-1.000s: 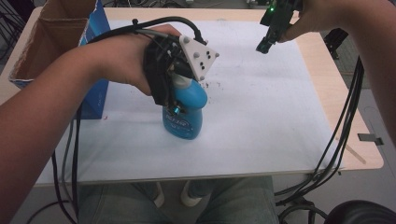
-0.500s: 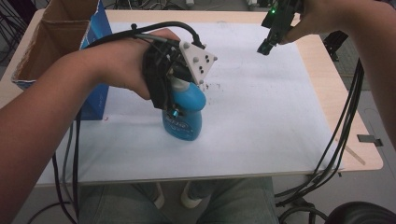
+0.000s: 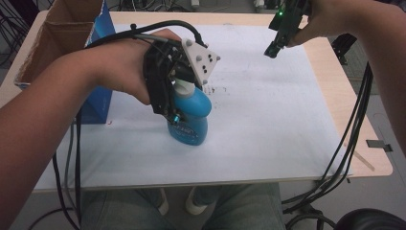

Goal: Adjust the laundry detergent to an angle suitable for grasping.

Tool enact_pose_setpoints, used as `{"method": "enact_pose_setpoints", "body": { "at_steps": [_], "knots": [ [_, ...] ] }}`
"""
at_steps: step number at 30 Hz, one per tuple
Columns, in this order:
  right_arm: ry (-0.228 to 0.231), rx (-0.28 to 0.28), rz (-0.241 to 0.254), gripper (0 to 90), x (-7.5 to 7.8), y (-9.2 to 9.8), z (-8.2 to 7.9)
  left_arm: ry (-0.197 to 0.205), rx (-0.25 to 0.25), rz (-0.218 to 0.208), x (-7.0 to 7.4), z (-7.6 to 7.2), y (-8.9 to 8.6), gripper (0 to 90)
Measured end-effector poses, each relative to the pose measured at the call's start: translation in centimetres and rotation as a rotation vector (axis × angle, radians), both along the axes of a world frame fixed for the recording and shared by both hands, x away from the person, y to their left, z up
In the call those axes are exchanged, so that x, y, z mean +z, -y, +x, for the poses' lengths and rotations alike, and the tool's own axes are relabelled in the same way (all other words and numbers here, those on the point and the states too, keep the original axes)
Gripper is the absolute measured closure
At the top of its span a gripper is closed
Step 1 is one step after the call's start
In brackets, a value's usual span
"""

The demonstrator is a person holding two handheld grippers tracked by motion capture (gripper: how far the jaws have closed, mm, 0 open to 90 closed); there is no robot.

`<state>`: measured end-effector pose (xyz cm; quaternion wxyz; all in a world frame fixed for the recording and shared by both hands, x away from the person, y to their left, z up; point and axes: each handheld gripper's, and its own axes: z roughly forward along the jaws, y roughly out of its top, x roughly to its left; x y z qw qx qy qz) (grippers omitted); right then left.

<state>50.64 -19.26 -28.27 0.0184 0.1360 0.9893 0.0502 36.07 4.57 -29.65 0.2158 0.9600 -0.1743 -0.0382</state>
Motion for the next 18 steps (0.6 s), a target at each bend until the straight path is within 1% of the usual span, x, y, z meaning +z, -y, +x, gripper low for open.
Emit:
{"method": "enact_pose_setpoints", "body": {
  "at_steps": [2, 4, 5, 7, 9, 10, 11, 17, 18],
  "knots": [
    [0.001, 0.0, 0.002, 2.1, 0.0, 0.0, 0.0, -0.002, 0.016, -0.003, 0.1, 0.0, -0.2, 22.5],
    [0.001, -0.003, 0.003, 2.1, 0.0, 0.0, 0.0, 0.001, 0.027, -0.003, 0.3, 0.1, -0.4, 21.9],
    [0.003, 0.001, 0.006, 2.1, 0.0, 0.0, 0.1, -0.007, 0.039, 0.002, 0.3, 0.1, -0.5, 20.5],
    [0.001, -0.003, 0.004, 2.1, 0.0, 0.0, 0.1, -0.001, 0.047, 0.008, 0.5, 0.2, -0.7, 19.5],
    [0.0, -0.002, 0.004, 2.1, 0.0, 0.0, 0.1, -0.003, 0.056, 0.01, 0.8, 0.2, -1.0, 18.5],
    [0.0, 0.0, 0.004, 2.1, 0.0, 0.0, 0.1, 0.005, 0.058, 0.013, 1.0, 0.2, -1.1, 18.2],
    [0.0, 0.0, 0.006, 2.1, 0.0, 0.0, 0.1, 0.002, 0.066, 0.019, 1.1, 0.2, -1.2, 18.0],
    [0.0, 0.002, 0.008, 2.1, -0.1, -0.1, 0.2, 0.021, 0.105, 0.056, 2.2, 0.6, -2.4, 15.1],
    [-0.001, 0.003, 0.007, 2.1, -0.1, -0.1, 0.2, 0.018, 0.116, 0.062, 2.4, 0.7, -2.7, 14.5]
  ]
}}
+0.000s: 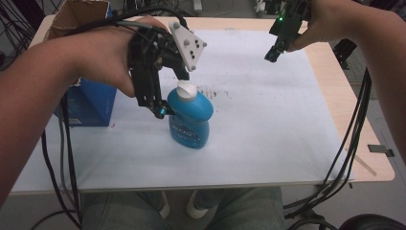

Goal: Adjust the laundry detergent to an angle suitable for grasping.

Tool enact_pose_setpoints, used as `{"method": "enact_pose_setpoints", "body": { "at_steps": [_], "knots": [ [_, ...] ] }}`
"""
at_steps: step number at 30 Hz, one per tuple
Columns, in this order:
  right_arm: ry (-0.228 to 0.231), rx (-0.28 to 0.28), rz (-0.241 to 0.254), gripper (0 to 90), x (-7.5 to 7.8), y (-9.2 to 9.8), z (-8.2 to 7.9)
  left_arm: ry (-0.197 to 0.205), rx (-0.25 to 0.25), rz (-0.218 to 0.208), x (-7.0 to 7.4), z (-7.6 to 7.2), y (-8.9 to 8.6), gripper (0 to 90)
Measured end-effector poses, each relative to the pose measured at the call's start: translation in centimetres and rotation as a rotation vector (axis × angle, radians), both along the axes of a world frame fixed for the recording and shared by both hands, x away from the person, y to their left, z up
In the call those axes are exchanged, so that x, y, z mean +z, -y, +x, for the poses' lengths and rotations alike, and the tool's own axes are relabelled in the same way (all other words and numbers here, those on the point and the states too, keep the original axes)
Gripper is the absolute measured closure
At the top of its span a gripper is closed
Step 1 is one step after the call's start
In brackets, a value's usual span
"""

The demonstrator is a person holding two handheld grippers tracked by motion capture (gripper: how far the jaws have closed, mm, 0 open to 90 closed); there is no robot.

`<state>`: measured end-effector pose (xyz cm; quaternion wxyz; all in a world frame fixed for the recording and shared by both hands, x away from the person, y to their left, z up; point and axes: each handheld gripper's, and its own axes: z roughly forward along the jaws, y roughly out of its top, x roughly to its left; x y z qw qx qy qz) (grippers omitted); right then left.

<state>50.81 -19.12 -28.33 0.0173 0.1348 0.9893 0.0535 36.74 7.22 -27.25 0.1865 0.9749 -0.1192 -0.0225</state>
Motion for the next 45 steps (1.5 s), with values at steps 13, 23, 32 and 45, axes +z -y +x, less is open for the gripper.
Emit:
{"method": "enact_pose_setpoints", "body": {
  "at_steps": [13, 23, 32, 45],
  "knots": [
    [-0.002, 0.001, -0.001, 2.1, 0.1, 0.1, -0.1, 0.005, 0.101, 0.107, 1.7, 0.8, -2.5, 7.3],
    [0.001, 0.011, 0.005, 2.1, 0.2, 0.0, -0.3, 0.013, 0.145, 0.18, 2.8, 1.1, -3.7, 5.0],
    [0.0, 0.019, 0.0, 2.1, 0.4, 0.1, -0.4, 0.021, 0.191, 0.245, 3.7, 1.5, -4.7, 1.7],
    [0.005, 0.034, 0.0, 2.1, 0.9, 0.0, -0.4, 0.001, 0.241, 0.308, 5.4, 2.1, -5.2, 1.8]
  ]
}}
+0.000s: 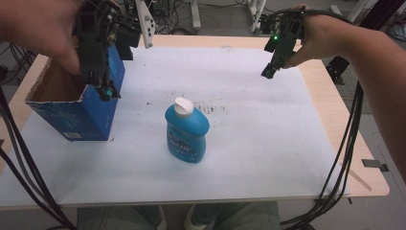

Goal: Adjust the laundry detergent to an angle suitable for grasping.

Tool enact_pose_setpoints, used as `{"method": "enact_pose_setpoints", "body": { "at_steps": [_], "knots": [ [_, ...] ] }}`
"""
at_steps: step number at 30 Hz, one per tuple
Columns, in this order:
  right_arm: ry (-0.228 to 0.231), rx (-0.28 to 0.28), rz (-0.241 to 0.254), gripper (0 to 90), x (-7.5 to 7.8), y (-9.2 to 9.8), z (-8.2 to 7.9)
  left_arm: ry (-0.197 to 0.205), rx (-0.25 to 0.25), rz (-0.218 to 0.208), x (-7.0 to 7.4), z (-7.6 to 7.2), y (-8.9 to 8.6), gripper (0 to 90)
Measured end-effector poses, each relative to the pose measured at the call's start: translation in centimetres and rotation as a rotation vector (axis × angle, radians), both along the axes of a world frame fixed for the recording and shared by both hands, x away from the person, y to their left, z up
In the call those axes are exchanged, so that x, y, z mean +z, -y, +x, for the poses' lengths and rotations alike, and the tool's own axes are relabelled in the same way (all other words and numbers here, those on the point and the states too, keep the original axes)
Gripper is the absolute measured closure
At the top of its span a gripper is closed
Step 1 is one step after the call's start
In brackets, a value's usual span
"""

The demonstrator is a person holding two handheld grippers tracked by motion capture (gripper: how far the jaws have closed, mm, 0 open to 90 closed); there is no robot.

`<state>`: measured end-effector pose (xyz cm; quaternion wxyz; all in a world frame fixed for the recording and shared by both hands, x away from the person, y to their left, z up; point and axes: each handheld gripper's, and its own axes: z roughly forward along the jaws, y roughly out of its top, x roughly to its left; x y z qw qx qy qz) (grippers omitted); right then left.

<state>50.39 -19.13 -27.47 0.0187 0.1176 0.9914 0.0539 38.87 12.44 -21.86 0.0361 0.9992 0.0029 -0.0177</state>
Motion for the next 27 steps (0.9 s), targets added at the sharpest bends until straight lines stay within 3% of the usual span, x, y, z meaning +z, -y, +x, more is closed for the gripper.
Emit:
{"method": "enact_pose_setpoints", "body": {
  "at_steps": [13, 27],
  "knots": [
    [-0.005, 0.008, 0.003, 2.1, -0.19, -0.4, 0.04, -0.001, 0.071, -0.011, 0.26, 0.13, 0.11, 1.8],
    [0.004, 0.005, 0.001, 2.1, 0.14, -0.08, -0.19, 0.014, 0.059, -0.026, -0.14, 0.07, 0.19, 1.8]
  ]
}}
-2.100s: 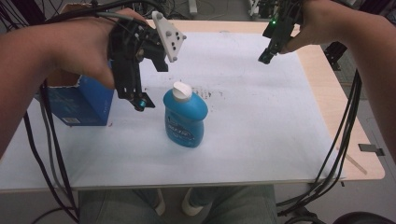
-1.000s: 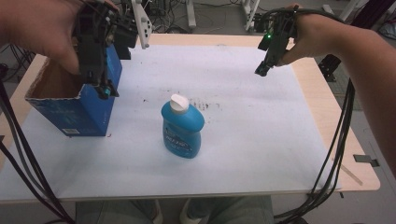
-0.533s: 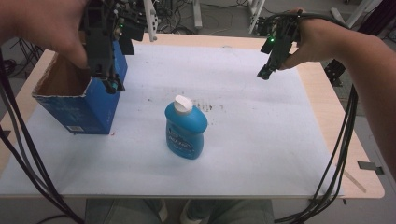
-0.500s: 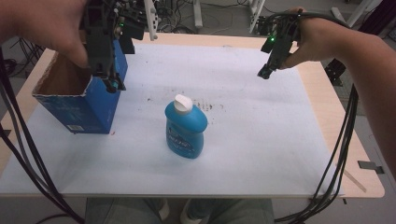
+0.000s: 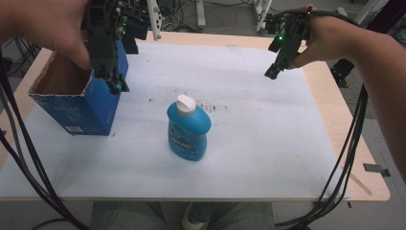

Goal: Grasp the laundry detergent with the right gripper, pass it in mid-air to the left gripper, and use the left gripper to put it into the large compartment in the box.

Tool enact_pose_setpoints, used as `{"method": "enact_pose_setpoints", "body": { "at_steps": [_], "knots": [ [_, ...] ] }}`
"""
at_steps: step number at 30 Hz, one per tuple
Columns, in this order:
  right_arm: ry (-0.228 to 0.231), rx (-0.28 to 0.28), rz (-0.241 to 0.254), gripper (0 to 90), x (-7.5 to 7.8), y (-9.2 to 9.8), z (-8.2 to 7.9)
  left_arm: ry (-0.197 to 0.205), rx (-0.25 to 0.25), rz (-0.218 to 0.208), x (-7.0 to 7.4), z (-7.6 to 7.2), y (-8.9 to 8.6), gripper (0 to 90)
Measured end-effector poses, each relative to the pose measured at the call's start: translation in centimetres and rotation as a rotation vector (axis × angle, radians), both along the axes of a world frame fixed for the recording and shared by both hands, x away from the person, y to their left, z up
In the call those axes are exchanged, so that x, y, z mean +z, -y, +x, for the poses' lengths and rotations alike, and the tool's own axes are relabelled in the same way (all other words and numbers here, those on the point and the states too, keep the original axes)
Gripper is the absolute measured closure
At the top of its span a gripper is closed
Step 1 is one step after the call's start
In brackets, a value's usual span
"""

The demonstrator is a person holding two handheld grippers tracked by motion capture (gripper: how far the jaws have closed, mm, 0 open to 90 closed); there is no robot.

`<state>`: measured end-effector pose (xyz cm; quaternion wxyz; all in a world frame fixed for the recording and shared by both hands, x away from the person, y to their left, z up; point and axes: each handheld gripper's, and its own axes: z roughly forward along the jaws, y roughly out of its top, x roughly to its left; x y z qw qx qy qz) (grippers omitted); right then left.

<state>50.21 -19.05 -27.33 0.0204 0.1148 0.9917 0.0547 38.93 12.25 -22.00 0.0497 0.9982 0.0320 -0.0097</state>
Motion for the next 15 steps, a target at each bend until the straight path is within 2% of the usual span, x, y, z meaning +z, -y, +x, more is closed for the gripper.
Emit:
{"method": "enact_pose_setpoints", "body": {
  "at_steps": [8, 10, 15],
  "knots": [
    [0.013, 0.002, -0.005, 2.1, 0.2, 0.1, -0.6, 0.01, -0.015, 0.008, -0.1, -0.1, -0.1, 1.8],
    [0.019, -0.002, -0.012, 2.0, 0.4, 0.1, -1.1, 0.016, -0.015, 0.007, -0.2, -0.1, -0.1, 1.8],
    [0.026, 0.013, 0.014, 2.0, 0.6, 0.2, -2.5, 0.015, -0.019, 0.016, -0.4, -0.2, -0.1, 1.8]
  ]
}}
